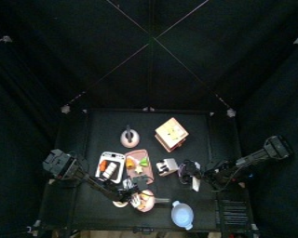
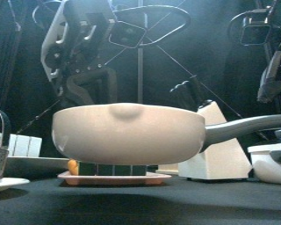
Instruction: Place pan in top left corner
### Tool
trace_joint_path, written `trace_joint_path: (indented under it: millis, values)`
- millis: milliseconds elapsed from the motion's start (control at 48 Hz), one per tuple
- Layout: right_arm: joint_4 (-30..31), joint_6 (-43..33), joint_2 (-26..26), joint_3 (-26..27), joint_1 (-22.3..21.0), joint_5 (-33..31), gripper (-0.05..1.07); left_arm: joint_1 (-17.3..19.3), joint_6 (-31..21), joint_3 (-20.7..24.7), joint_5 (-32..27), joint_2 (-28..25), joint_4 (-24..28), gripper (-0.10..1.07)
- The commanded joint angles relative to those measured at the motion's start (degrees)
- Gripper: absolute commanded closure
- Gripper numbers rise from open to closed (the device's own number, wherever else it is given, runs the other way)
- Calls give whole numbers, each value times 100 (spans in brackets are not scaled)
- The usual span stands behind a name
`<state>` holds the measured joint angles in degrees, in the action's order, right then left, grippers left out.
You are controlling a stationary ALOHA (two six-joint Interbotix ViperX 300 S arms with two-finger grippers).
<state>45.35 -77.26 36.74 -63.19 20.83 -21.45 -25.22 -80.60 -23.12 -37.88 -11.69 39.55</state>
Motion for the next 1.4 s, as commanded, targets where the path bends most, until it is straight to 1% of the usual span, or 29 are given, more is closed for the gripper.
trace_joint_path:
  millis: [0,188,312,479,604,750,771,854,938,1021,1104,1250,1375]
  values:
    - [9,-9,26,62,-18,26,59,35,-9,62,-211,396,26,66]
    - [9,-9,26,62,-18,35,59,70,9,-176,-1090,1134,35,66]
    - [9,-9,18,62,-18,35,59,202,-9,-562,-1547,1784,26,66]
    - [9,-9,18,62,-18,35,59,483,-114,-1239,-1767,2742,62,66]
    - [26,-9,-9,62,-18,35,59,914,-176,-1872,-1784,3568,79,66]
    - [35,-9,-44,62,-18,35,59,1397,-413,-2602,-1758,4623,185,66]
    - [26,-9,-53,62,-26,35,59,1503,-466,-2742,-1758,4852,237,66]
    - [35,-9,-70,53,-62,35,59,1872,-606,-3094,-1758,5423,360,66]
    - [53,-9,-79,62,-114,35,59,2391,-650,-3375,-1731,5880,404,66]
    - [70,9,-88,62,-176,35,59,2971,-650,-3586,-1626,6038,448,66]
    - [114,26,-97,70,-237,44,59,3595,-642,-3718,-1310,5950,519,66]
    - [141,44,-114,62,-325,105,59,4544,-686,-3858,-510,5449,510,66]
    - [141,53,-123,62,-334,123,59,5142,-765,-3955,-26,5062,439,66]
